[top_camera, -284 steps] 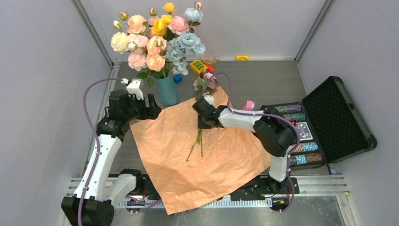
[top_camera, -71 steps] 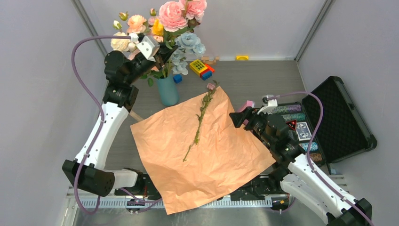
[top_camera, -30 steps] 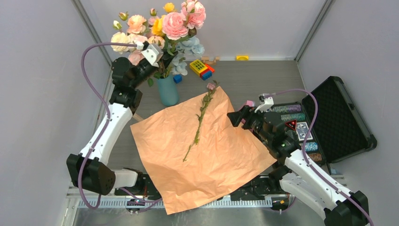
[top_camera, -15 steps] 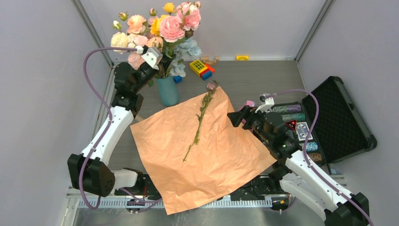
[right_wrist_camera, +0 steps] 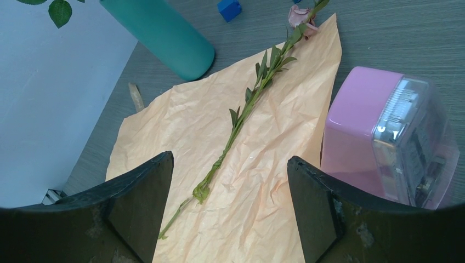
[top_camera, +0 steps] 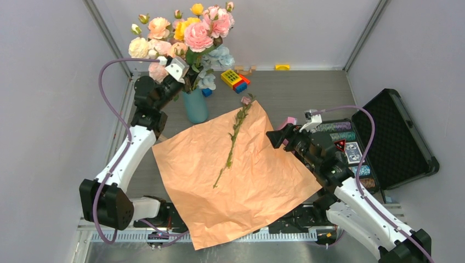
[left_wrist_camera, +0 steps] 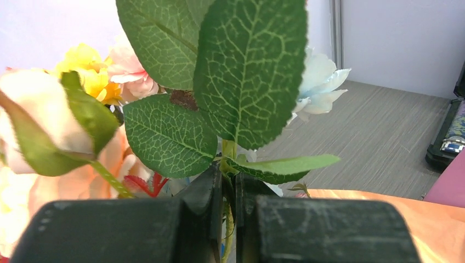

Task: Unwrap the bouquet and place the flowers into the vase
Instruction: Insert the fake flower into the vase.

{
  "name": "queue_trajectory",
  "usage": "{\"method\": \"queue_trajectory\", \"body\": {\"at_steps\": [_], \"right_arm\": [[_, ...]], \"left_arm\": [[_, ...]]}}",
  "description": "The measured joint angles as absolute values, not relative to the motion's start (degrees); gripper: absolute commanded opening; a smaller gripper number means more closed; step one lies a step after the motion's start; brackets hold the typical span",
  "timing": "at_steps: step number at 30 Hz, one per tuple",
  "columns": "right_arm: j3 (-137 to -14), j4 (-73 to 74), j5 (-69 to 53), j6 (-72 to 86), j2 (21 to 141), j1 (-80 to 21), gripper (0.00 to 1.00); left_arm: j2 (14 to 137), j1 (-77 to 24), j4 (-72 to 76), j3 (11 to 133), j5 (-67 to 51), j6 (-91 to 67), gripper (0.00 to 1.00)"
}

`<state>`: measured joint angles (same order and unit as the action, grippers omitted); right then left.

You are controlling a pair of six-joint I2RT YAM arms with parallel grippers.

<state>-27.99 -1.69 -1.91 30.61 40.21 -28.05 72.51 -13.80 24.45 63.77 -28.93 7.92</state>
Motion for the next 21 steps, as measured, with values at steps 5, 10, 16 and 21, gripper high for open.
{"method": "queue_trajectory", "body": {"at_steps": [5, 10, 16, 21], "right_arm": [[-27.99, -1.19, -1.89, 30.61, 39.44, -28.03, 0.81], [-27.99, -1.08, -1.91, 30.59, 39.35, -28.01, 0.81], [-27.99, -1.06, -1.91, 30.61, 39.35, -28.01, 0.81], [-27.99, -1.04, -1.91, 30.59, 39.35, -28.01, 0.81]], "left_arm": [[72.51, -13.45, 24.64, 63.11, -28.69, 7.88, 0.00], [72.51, -13.34, 24.75, 62.06, -28.53, 7.66, 0.00], [72.51, -12.71, 25.10, 61.23, -28.51, 7.20, 0.00], [72.51, -11.84, 25.65, 60.66, -28.53, 5.91, 0.00]]}}
